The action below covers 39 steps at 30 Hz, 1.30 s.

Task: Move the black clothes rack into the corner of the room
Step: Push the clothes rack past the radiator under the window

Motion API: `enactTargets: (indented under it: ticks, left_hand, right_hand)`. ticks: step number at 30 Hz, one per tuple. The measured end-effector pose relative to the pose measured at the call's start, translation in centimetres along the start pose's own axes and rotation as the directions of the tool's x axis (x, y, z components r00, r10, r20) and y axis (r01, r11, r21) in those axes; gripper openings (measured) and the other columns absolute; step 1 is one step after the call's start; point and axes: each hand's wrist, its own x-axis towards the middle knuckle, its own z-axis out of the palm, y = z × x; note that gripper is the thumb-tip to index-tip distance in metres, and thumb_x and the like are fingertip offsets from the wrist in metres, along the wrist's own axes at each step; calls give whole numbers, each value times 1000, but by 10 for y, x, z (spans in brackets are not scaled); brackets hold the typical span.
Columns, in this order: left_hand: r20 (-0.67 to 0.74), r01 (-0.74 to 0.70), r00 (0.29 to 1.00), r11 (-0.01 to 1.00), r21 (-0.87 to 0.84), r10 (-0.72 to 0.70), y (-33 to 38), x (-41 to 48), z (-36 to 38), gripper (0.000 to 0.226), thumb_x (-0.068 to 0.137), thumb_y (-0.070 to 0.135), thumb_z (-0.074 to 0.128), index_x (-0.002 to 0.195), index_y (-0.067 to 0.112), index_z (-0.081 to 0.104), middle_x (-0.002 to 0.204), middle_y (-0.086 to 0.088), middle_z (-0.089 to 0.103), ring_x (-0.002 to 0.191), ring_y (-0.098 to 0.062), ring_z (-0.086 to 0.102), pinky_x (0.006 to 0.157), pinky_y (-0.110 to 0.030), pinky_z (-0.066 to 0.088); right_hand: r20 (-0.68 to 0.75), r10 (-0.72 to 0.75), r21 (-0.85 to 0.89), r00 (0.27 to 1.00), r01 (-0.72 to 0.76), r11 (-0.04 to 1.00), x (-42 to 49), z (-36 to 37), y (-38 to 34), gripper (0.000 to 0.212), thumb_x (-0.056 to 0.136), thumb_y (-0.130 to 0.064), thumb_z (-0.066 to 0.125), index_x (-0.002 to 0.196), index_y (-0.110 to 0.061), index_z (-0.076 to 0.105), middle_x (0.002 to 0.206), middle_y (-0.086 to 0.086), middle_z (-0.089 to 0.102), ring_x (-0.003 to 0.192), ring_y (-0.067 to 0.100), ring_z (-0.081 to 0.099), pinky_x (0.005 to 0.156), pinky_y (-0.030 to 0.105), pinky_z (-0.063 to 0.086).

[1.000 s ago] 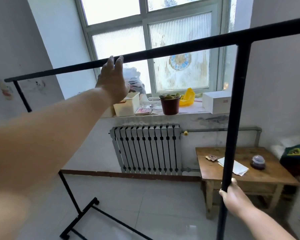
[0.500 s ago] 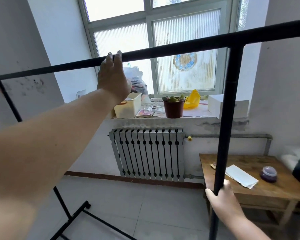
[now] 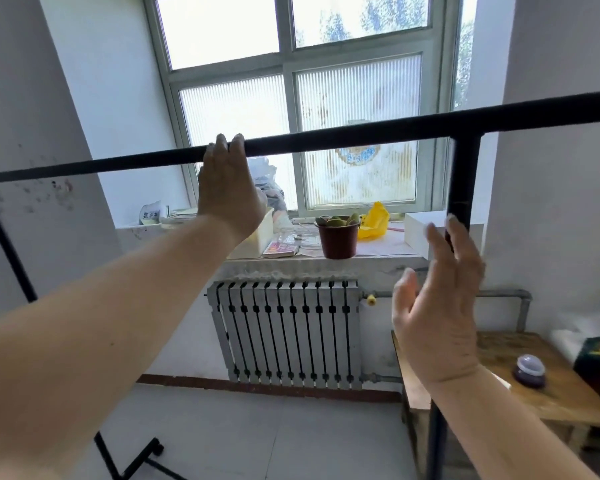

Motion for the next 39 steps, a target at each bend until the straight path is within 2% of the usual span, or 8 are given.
enactTargets:
  ticks: [4, 7, 11, 16, 23, 27, 32, 39]
  left_hand:
    - [1, -74, 997, 997, 8, 74, -6, 7, -4, 73, 87, 15, 56, 148, 0, 17, 155, -20, 23, 147, -35, 17, 122, -45, 16]
    - [22, -109, 994, 994, 31, 109, -9, 11, -6, 74, 89, 19, 57, 149, 2, 17, 153, -18, 27, 145, -33, 21, 121, -45, 19]
    - [-1, -156, 988, 984, 82, 156, -20, 16, -7, 65, 95, 29, 51, 148, 3, 24, 146, -16, 36, 137, -32, 31, 118, -45, 25]
    - [-51, -132, 990, 991, 2, 132, -32, 27, -7, 42, 99, 32, 45, 134, 9, 43, 132, -9, 49, 125, -29, 43, 106, -45, 41]
    - [-46, -77, 996, 997, -26, 76, -54, 43, 0, 31, 100, 26, 45, 127, 12, 49, 125, -9, 53, 118, -30, 48, 95, -46, 45]
    - [-45, -46, 998, 999, -15, 46, -73, 49, 7, 30, 100, 20, 45, 128, 9, 48, 125, -12, 54, 120, -30, 48, 97, -44, 45]
    - [-18, 13, 1000, 1000, 16, -13, -96, 56, 12, 33, 101, 18, 43, 132, 10, 45, 128, -13, 53, 122, -30, 48, 96, -46, 47]
    - [-15, 51, 999, 997, 53, -50, -116, 68, 21, 30, 101, 19, 41, 128, 8, 48, 126, -14, 55, 121, -31, 49, 94, -47, 48]
  right_hand:
    - [53, -299, 36, 953, 297, 954, 53, -1, -34, 41, 89, 3, 52, 130, 4, 50, 141, 23, 41, 135, 33, 34, 110, 46, 34]
    - [96, -348, -107, 933, 357, 928, 90, 5, -47, 45, 88, 1, 51, 133, 2, 49, 143, 23, 42, 138, 36, 31, 113, 52, 25]
    - [188, -248, -338, 950, 299, 892, 121, 18, -43, 50, 90, -6, 49, 139, -1, 41, 144, 18, 42, 140, 36, 28, 117, 54, 10]
    - [218, -237, -420, 947, 311, 852, 129, 37, -38, 51, 87, 0, 47, 138, -7, 44, 136, 10, 50, 133, 31, 37, 118, 48, 7]
    - [190, -280, -335, 941, 330, 882, 124, 71, -41, 61, 80, 7, 53, 139, -2, 42, 140, 16, 46, 137, 35, 31, 118, 45, 5]
    - [209, -339, -167, 917, 375, 912, 102, 90, -39, 57, 85, 2, 52, 140, 2, 39, 151, 18, 32, 143, 33, 20, 118, 44, 16]
    - [124, -237, -44, 964, 244, 969, 55, 102, -26, 44, 90, 1, 55, 133, 5, 47, 143, 22, 41, 137, 32, 33, 110, 45, 35]
    - [52, -89, -72, 995, 93, 993, 2, 126, -2, 59, 82, 11, 58, 136, 15, 35, 144, 30, 32, 136, 40, 30, 114, 48, 28]
